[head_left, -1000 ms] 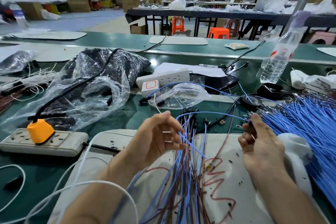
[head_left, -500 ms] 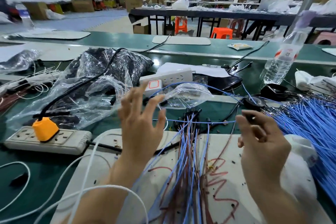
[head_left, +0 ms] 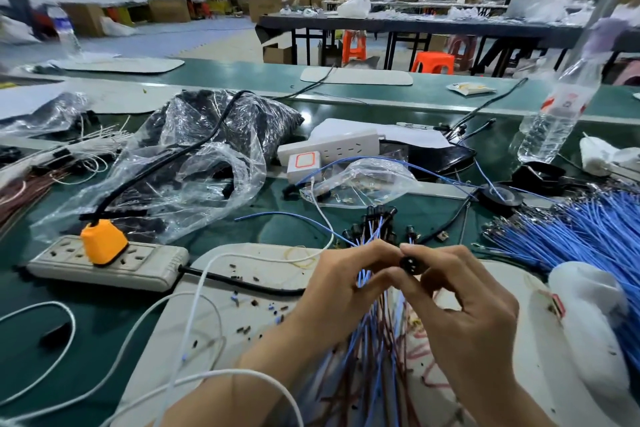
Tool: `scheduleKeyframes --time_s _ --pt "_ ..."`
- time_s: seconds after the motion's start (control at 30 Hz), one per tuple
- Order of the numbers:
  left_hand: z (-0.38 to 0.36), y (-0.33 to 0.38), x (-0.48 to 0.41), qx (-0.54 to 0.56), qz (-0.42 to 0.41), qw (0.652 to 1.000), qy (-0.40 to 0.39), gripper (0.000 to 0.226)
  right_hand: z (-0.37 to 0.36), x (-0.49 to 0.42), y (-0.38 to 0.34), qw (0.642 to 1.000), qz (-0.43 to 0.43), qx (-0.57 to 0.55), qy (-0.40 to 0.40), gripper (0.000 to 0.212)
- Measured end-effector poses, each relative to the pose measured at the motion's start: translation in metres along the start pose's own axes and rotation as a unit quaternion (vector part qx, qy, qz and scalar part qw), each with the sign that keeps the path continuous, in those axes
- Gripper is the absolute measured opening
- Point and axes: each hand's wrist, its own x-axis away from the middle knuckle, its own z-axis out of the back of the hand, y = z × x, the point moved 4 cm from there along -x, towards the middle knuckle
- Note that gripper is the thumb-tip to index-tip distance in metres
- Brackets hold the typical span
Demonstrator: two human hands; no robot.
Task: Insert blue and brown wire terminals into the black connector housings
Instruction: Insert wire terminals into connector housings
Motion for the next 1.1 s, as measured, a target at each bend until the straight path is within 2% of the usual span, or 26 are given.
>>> scheduleKeyframes --time_s 0.23,0.4,0.73,0.93,1.1 --pt "0.001 -0.002 0.002 0.022 0.011 0.999 0.02 0.02 -0.003 0.0 0.003 1.0 -0.007 -0.018 -0.013 0.023" --pt "0.0 -0.002 0.003 0.046 0.028 0.998 0.021 0.011 -0.002 0.002 0.008 0.998 -0.048 -0.041 -0.007 0.017" --pt "-0.001 -0.006 0.002 0.014 0.023 1.0 0.0 0.005 -0.003 0.008 0.01 0.993 -0.087 -0.083 0.02 0.017" --pt "-0.001 -0.006 0.001 -0.005 0.014 1.0 -0.014 0.005 -0.001 0.008 0.005 0.998 -0.049 -0.038 0.028 0.022" --pt "-0.003 -0.005 -0.002 -0.012 -0.007 1.0 -0.019 0.006 0.002 0.004 0.0 0.999 0.026 0.033 0.01 0.025"
